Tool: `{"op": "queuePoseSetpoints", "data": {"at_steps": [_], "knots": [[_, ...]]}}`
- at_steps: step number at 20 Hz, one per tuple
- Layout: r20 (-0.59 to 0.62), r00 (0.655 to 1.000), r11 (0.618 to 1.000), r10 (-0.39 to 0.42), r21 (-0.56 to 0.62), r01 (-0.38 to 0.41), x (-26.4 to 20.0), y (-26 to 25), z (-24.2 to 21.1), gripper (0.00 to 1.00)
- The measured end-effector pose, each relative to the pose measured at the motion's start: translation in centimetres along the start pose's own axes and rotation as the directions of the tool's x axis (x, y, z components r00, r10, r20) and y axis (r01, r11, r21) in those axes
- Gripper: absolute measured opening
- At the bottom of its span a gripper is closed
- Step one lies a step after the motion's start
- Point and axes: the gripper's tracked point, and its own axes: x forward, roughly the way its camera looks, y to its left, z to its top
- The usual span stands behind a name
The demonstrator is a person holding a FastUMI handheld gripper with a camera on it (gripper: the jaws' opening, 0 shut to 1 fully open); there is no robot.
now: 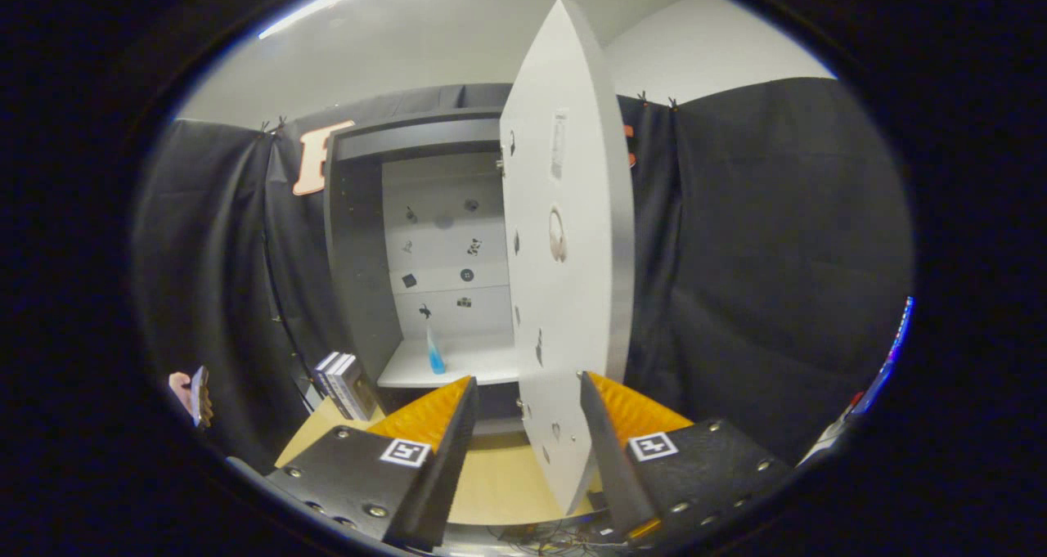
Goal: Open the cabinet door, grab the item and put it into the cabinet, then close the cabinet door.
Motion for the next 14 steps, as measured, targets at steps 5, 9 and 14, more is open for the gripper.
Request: {"op": "queuePoseSetpoints", "data": {"at_steps": [5, 9, 14], "knots": [[-0.026, 0.986, 0.985, -0.163, -0.067, 0.161, -1.2, -7.8, -1.8, 0.87], [0.005, 0.942, 0.934, -0.336, -0.124, 0.334, -0.8, -14.7, -2.5, 0.87], [0.023, 0.951, 0.941, -0.307, -0.144, 0.307, 1.9, -13.6, -2.0, 0.88]]}}
